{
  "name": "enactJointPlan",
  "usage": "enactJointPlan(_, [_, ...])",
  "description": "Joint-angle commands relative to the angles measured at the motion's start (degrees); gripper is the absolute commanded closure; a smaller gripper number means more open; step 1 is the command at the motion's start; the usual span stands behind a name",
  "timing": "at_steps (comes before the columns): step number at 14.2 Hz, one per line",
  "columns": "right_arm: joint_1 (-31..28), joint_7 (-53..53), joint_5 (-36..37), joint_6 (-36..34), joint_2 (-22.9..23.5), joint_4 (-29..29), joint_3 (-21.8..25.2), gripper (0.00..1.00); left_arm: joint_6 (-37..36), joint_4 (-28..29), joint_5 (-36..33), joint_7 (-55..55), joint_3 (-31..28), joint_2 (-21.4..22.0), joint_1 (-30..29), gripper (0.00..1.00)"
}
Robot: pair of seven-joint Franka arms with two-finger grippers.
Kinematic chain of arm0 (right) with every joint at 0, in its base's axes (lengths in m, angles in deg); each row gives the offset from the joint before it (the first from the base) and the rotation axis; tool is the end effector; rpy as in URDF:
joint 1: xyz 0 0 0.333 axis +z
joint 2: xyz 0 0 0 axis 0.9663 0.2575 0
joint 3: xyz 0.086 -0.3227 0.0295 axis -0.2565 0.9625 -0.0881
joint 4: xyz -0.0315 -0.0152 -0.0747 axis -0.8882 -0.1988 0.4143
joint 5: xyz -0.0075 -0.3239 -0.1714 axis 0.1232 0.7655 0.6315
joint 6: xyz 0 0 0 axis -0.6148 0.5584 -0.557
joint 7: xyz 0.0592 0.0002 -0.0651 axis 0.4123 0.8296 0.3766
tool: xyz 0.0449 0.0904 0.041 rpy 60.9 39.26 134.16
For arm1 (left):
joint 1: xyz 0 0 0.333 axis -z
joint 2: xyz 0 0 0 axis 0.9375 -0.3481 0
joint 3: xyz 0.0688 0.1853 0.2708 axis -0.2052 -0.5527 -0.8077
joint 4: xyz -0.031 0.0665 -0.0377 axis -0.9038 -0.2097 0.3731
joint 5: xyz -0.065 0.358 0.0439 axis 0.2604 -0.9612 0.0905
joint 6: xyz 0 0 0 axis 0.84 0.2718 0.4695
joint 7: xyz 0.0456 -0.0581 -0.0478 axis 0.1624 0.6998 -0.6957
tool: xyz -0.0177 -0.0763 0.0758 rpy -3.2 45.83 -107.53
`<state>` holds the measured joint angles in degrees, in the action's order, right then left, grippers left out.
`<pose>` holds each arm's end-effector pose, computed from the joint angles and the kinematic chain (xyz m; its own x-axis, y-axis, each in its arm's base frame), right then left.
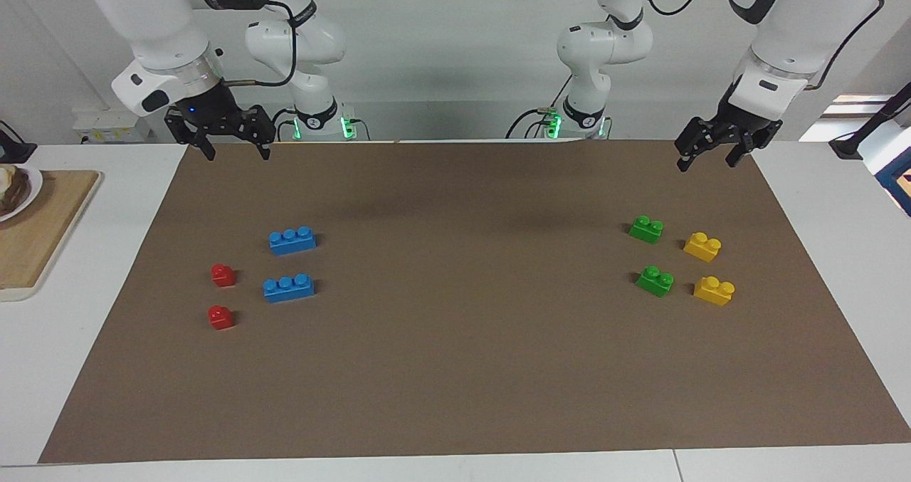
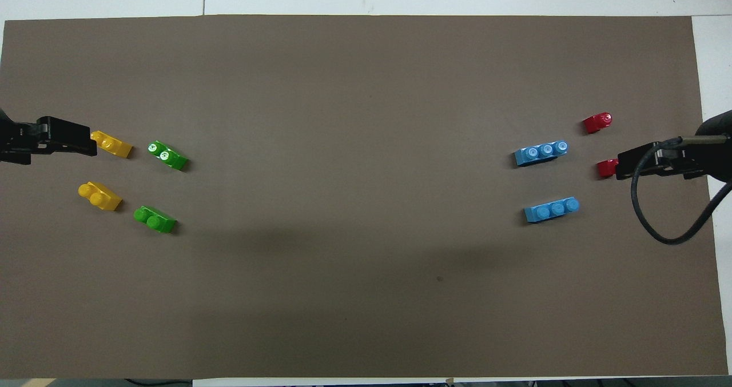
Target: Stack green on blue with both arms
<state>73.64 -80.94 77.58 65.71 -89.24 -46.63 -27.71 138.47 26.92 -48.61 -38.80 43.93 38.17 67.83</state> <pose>0.4975 0.0170 0.6303 0.9978 -0.0216 -0.0630 -0.0219 -0.9998 -0.0038 0.5187 -0.0297 0.6403 0.9990 0.0404 0.0214 0.0399 -0.9989 0.0256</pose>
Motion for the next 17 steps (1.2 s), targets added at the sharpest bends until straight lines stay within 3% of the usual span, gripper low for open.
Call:
enactJointPlan(1, [-0.32, 0.58, 0.29, 1.32, -1.42, -1.88, -0.38, 0.00, -0.16, 0.21, 0.76, 0.33, -0.19, 0.77, 0.04, 0.00])
enactJointPlan(8, [-1.11, -1.68, -0.94, 4.13, -1.24, -1.09, -0.12, 0.00, 3.52, 3.62, 0.85, 3.12, -0.28, 2.08, -0.57, 0.00])
enactJointPlan(10, [-1.11, -4.43, -2.97, 11.12, -0.90, -2.31, 0.41, 0.01, 6.76, 8.62, 0.85, 8.74, -0.28, 3.83, -0.57, 0.00])
enactJointPlan(14, [-1.54, 20.74, -3.58, 16.69, 4.45, -3.20, 0.41, 0.01, 16.16, 16.54, 0.85, 26.64, -0.10, 4.55, -0.66, 0.00])
enactJointPlan(17, [-2.25, 41.75, -6.11, 18.20, 9.81, -1.53, 0.32, 0.02, 20.39, 17.97, 0.85, 38.45, -0.10, 1.14, -0.05, 0.00])
